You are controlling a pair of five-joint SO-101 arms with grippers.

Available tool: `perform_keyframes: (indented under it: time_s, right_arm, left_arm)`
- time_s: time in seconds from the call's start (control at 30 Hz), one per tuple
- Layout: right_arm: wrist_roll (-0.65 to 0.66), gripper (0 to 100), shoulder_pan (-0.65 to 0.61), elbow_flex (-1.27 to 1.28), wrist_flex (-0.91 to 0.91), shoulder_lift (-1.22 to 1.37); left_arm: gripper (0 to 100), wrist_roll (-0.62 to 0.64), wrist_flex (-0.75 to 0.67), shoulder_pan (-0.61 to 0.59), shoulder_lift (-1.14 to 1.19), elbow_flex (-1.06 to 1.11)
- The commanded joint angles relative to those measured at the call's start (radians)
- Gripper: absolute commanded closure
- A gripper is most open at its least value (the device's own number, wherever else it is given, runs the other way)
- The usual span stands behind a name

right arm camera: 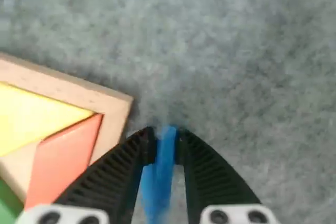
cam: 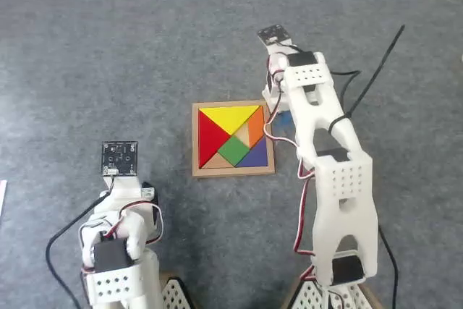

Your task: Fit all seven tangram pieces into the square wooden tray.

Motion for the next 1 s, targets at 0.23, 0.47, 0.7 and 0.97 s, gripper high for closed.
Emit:
perform_keyframes:
  time_s: [0.23, 0.47, 0.7, 0.97]
  right_arm:
    - [0.08, 92.1, 0.059, -0.173, 0.179, -0.004]
    - [0.077, 75.9, 0.058, -0.336, 0.308, -0.005]
    - [0.19, 77.5, 0.036, -0.422, 0.492, 0.015]
    - [0.344, 77.5, 0.025, -0.298, 0.493, 0.047]
  left_arm:
    - [92, 0.0, 0.003, 0.003, -0.018, -0.012]
    - [92, 0.0, 0.003, 0.003, -0.018, -0.012]
    - [92, 0.0, 0.003, 0.003, -0.018, -0.012]
    - [92, 0.0, 0.003, 0.003, -0.018, -0.012]
